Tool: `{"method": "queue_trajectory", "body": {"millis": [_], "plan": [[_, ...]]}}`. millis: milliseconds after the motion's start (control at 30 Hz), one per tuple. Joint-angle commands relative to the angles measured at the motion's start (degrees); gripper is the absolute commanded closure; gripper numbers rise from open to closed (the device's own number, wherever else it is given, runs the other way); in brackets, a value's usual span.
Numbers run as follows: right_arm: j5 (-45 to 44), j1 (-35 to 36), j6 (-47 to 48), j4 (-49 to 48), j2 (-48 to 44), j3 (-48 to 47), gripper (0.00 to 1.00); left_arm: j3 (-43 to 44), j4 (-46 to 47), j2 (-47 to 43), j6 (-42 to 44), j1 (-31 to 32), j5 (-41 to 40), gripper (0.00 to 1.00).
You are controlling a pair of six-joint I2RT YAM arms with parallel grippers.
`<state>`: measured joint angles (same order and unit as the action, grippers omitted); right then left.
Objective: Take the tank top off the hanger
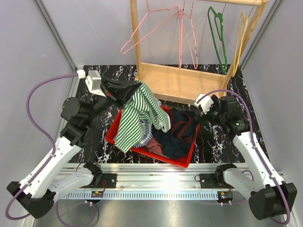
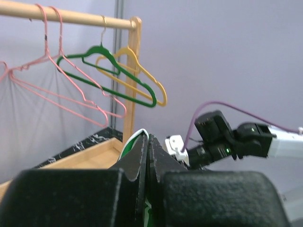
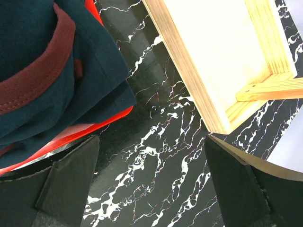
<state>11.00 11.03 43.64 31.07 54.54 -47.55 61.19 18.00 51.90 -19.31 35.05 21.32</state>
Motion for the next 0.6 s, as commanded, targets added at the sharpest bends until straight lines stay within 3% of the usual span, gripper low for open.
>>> {"method": "queue_trajectory", "body": {"millis": [0,300,500,567], "plan": [[-1.1,-0.6,-0.9,-2.7,0.3,0.2,0.00,-1.2,1.2,-5.4,2.6,0.2,4.1,1.00],[-1.3,-0.6,-1.0,-2.7,1.0,0.0,0.00,-0.3,-2.3,-10.0,7.1,0.2,-1.1,1.00],[-1.0,-0.7,-0.7,-2.7,1.4,0.4,0.00,-3.3,0.3,-6.3,6.1,0.2,-4.6,1.00],[-0.6,-0.7,-0.7,-2.4,1.7,0.3,0.00,-4.0,-0.9,-1.1,5.5,0.2,-6.1,1.00]]}}
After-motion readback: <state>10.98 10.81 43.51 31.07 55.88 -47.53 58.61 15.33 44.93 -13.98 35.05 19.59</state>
